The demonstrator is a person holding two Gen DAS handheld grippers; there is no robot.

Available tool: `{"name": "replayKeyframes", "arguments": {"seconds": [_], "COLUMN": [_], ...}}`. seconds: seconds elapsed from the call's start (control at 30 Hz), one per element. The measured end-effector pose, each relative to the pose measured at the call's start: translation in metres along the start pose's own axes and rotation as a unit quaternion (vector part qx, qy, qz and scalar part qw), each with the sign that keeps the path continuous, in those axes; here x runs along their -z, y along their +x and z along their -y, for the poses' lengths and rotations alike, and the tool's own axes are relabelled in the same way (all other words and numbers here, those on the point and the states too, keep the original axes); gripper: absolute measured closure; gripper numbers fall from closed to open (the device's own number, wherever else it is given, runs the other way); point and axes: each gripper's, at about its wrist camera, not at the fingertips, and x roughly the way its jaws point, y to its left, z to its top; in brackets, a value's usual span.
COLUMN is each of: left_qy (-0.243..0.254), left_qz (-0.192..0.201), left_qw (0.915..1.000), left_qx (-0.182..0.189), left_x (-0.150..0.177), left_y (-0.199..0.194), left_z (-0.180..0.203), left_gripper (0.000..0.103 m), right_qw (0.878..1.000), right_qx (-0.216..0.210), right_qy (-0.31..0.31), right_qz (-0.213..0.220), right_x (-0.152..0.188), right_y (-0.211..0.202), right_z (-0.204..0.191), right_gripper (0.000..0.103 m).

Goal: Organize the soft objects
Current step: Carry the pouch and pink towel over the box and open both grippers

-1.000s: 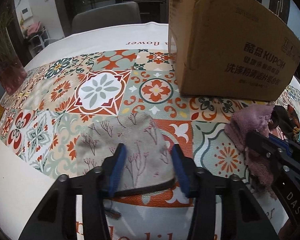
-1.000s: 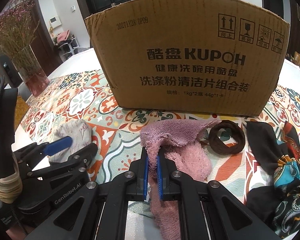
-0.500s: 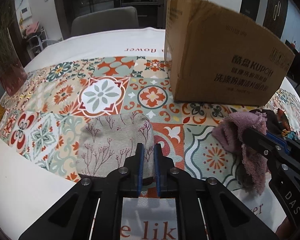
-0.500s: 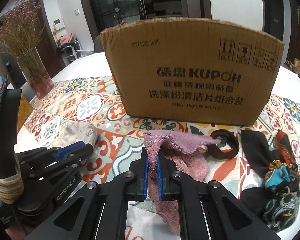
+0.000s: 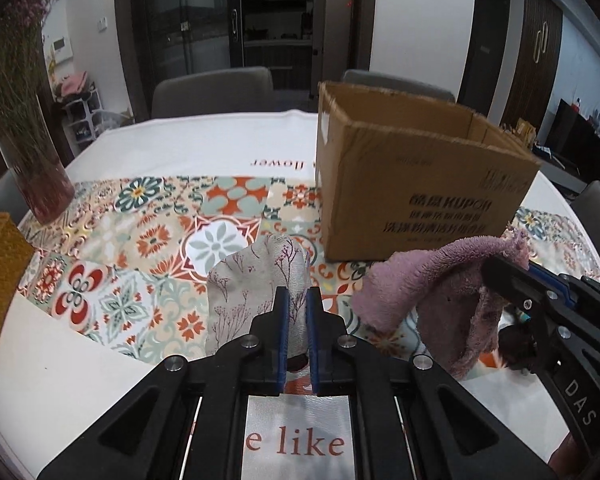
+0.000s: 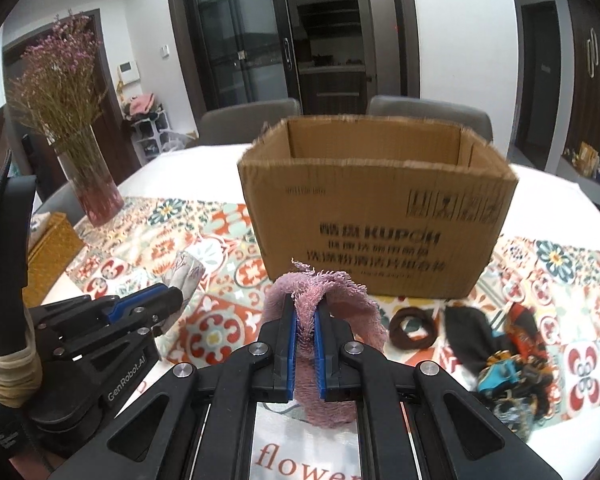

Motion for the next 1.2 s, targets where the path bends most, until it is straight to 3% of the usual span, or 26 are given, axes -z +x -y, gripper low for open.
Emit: {"name": "replayKeyframes", "arguments": {"seconds": [0.57, 0.87, 1.2], "left_qy": [0.009, 0.024, 0.034], "left_qz": [0.070, 0.091, 0.105], "left_qw": [0.9973, 0.9945, 0.9929], "left_qx": [0.020, 0.045, 0.043], "left_x": [-0.043, -0.084, -0.116], "left_y": [-0.072, -0.087, -0.089], "left_z": [0.024, 0.052, 0.068], "left_gripper": [0.093, 0.093, 0.093], "right_qw": [0.997, 0.993, 0.991], "right_qx": [0.013, 0.033, 0.039], "right_qy": [-0.011, -0.014, -0.006], "right_qz": [0.077, 0.110, 0.127], "right_x": [-0.040, -0.073, -0.101], "right_y": [-0.075, -0.104, -0.108], "right_z": [0.004, 0.021, 0.037], "right_gripper": [0.094, 0.094, 0.094]}}
